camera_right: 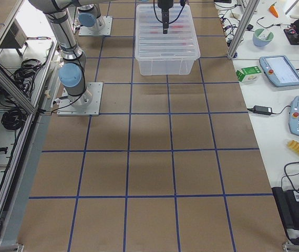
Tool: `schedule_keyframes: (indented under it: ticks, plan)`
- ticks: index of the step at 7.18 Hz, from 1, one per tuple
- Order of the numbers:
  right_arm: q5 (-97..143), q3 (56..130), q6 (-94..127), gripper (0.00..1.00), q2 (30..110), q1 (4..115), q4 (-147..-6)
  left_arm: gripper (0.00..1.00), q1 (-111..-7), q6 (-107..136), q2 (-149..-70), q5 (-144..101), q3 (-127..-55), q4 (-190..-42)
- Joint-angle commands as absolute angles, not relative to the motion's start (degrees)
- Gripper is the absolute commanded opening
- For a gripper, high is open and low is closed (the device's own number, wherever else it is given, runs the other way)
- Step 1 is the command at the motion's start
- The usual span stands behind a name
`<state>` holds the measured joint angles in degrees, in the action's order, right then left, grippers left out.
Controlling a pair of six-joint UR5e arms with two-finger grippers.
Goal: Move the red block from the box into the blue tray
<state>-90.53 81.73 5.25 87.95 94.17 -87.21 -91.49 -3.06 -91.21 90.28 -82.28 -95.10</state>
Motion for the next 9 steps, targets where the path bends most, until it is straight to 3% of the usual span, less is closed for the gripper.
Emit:
schedule_keyframes:
  ticks: [1,6,9]
  plan:
    - [-90.7,82.0,5.54,1.0,87.63,94.13,-87.28,1.0,-91.49,-2.99,-91.23,90.26,-82.27,-95.1]
    - [-91.49,82.18,3.51,1.0,87.28,92.72,-89.03,1.0,-91.49,-2.99,-91.32,90.35,-82.27,-95.1]
    - [-91.32,92.77,3.08,1.0,84.29,92.9,-99.43,1.0,-91.49,-2.9,-91.23,90.35,-82.44,-95.1]
